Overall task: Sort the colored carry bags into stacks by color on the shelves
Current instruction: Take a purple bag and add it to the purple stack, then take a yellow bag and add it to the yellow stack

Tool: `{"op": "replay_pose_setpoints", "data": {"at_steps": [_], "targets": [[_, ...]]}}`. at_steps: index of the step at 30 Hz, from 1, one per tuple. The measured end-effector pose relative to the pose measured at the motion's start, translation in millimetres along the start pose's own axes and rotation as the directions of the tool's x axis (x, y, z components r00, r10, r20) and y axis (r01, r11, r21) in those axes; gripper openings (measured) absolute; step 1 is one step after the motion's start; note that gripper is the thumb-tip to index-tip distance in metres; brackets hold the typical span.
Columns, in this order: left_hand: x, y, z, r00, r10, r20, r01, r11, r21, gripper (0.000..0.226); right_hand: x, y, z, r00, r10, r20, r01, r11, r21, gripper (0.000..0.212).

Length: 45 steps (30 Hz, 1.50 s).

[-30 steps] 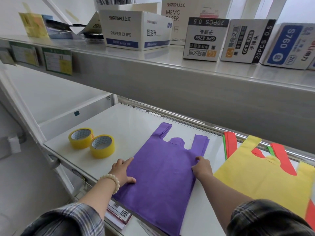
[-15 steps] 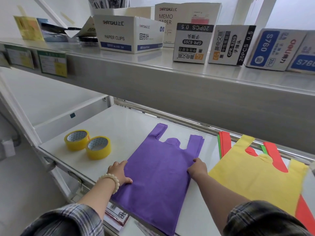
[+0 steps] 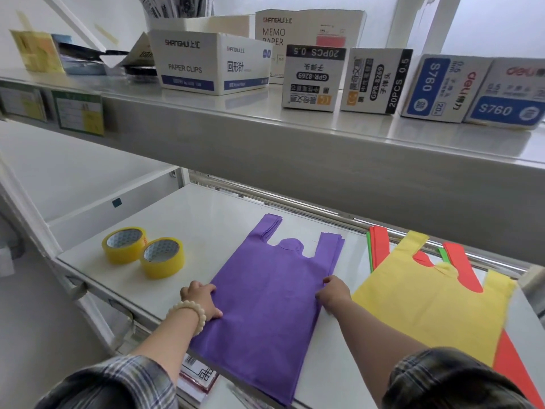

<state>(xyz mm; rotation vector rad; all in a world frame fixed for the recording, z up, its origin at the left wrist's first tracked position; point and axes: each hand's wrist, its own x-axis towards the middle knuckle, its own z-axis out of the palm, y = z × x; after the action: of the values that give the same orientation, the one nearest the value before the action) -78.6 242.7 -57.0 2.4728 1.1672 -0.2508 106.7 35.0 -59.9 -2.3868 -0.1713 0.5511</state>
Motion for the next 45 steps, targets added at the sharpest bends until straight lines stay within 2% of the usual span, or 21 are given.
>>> {"op": "replay_pose_setpoints", "data": {"at_steps": [4, 9, 13, 17, 20, 26, 29, 32, 34, 36, 38, 41, 45], "targets": [[-3, 17, 4, 0.997, -0.013, -0.073, 0.009, 0.999, -0.05, 0.063, -4, 8, -11, 1.0, -0.005, -0.01, 0.005, 0.998, 0.055, 0.044], [-13, 62, 12, 0.986, 0.106, -0.129, -0.112, 0.993, -0.038, 0.055, -6, 32, -41, 0.987, 0.049, -0.152, -0.039, 0.997, 0.067, 0.044], [-24, 97, 23, 0.975, 0.188, -0.115, -0.198, 0.976, -0.087, 0.047, -12, 67, -75, 0.926, 0.209, -0.314, -0.213, 0.977, 0.023, 0.04], [-38, 129, 42, 0.965, 0.257, -0.049, -0.261, 0.934, -0.243, 0.043, -22, 110, -107, 0.805, 0.424, -0.415, -0.455, 0.89, 0.027, 0.036], [-48, 151, 57, 0.954, 0.299, 0.011, -0.282, 0.912, -0.298, 0.043, -29, 138, -122, 0.735, 0.537, -0.415, -0.563, 0.823, 0.068, 0.042], [-65, 192, 76, 0.923, 0.363, 0.127, -0.298, 0.885, -0.359, 0.052, -36, 158, -140, 0.693, 0.614, -0.378, -0.609, 0.779, 0.15, 0.042], [-69, 210, 83, 0.919, 0.368, 0.139, -0.306, 0.891, -0.335, 0.059, -37, 162, -149, 0.663, 0.662, -0.348, -0.608, 0.748, 0.266, 0.041], [-71, 222, 85, 0.932, 0.329, 0.153, -0.296, 0.933, -0.207, 0.067, -40, 168, -156, 0.683, 0.675, -0.279, -0.557, 0.728, 0.399, 0.052], [-70, 227, 83, 0.939, 0.299, 0.171, -0.267, 0.945, -0.188, 0.071, -42, 169, -160, 0.72, 0.669, -0.185, -0.542, 0.709, 0.452, 0.065], [-69, 230, 83, 0.938, 0.283, 0.198, -0.243, 0.948, -0.204, 0.072, -43, 168, -165, 0.743, 0.661, -0.108, -0.542, 0.688, 0.483, 0.069], [-69, 232, 83, 0.94, 0.26, 0.221, -0.219, 0.956, -0.194, 0.067, -44, 170, -167, 0.769, 0.636, -0.066, -0.535, 0.696, 0.478, 0.059], [-74, 233, 87, 0.949, 0.232, 0.213, -0.207, 0.969, -0.131, 0.059, -46, 174, -165, 0.857, 0.515, 0.026, -0.467, 0.753, 0.463, 0.043], [-83, 234, 87, 0.965, 0.2, 0.168, -0.184, 0.977, -0.108, 0.057, -46, 171, -171, 0.854, 0.52, 0.033, -0.473, 0.748, 0.466, 0.039]]}}
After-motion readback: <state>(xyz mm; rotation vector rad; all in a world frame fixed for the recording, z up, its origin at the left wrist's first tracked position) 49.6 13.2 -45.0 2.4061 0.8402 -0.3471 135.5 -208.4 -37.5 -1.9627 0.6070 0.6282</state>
